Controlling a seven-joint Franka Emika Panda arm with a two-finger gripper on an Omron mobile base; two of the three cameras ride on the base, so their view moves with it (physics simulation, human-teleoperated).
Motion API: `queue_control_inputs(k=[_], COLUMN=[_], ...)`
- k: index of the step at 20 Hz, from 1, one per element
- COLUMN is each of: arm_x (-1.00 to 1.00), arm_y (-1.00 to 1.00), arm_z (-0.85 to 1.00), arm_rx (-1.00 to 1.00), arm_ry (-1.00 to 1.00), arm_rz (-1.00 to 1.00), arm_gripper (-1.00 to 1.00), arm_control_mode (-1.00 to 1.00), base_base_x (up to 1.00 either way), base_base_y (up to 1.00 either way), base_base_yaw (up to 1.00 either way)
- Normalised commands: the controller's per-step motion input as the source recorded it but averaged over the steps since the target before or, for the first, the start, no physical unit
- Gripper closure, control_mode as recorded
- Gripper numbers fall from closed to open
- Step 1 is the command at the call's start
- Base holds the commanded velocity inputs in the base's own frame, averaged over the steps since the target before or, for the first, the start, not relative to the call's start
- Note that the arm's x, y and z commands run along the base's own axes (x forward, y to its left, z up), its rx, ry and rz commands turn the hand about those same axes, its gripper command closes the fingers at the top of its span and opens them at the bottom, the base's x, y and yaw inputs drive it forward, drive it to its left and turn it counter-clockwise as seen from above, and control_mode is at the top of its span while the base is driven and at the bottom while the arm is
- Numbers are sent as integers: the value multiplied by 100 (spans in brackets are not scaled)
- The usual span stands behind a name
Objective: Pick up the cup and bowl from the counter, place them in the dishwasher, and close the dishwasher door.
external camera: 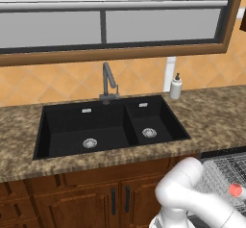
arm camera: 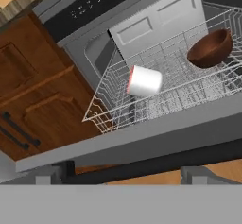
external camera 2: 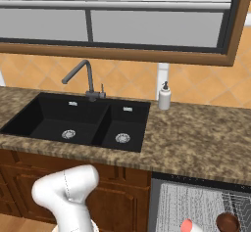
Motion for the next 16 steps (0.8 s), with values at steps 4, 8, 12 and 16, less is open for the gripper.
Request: queue_control_inputs(k=[4, 8, 12, 16], arm_x=[0, 30, 85, 97], arm_y=[-23, -3, 0, 4], arm_z=[-100, -100, -100, -100], arm_rx=[18, 6, 0, 2], arm_ry=[-14, -23, -27, -30], arm_rz=[0, 0, -6, -5], arm_gripper=[-100, -100, -100, -100], arm_control_mode=[-100, -100, -100, -100], base_base_x=[0, 0, 0, 0], base_base_y=[0, 0, 0, 0], base_base_yaw=[0, 0, 0, 0])
